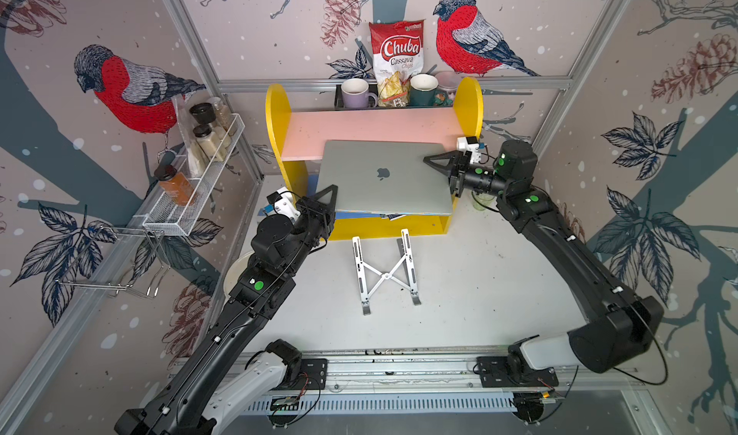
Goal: Close the laptop lid and set it aside
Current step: Place the laptop on the shelf.
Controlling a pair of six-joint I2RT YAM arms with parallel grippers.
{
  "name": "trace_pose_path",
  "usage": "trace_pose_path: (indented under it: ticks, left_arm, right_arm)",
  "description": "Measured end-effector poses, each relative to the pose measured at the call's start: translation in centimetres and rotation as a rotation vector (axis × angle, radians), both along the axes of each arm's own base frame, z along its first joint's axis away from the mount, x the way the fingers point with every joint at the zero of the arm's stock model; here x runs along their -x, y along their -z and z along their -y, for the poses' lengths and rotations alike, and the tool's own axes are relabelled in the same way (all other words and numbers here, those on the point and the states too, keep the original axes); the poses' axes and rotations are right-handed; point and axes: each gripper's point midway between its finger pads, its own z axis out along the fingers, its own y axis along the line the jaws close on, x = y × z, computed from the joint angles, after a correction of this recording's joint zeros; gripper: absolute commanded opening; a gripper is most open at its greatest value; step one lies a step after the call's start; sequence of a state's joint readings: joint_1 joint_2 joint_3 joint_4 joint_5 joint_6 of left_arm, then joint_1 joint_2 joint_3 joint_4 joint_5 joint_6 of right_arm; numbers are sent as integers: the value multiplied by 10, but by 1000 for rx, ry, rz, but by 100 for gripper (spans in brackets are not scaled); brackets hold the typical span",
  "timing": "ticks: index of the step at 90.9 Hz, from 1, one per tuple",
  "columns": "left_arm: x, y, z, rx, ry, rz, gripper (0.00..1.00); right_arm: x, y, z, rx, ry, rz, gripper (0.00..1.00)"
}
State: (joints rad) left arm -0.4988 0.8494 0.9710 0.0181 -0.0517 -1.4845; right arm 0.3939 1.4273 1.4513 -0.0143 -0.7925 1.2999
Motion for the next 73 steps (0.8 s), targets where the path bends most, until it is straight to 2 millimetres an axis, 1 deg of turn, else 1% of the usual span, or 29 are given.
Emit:
trace_pose_path:
  ticks: [29,59,73]
  left_arm:
    - [-8,-3,-3,12,-32,17,0]
    - [-12,-7,-7,31,-65,29,0]
    - [-16,-7,-9,44,-86,26,0]
  right_arm:
    - [-2,-9,-3,-11,34,23,67]
    - [-1,-14,-6,-17,46,26,73]
    - [-1,-19,-7,-23,51,33,81]
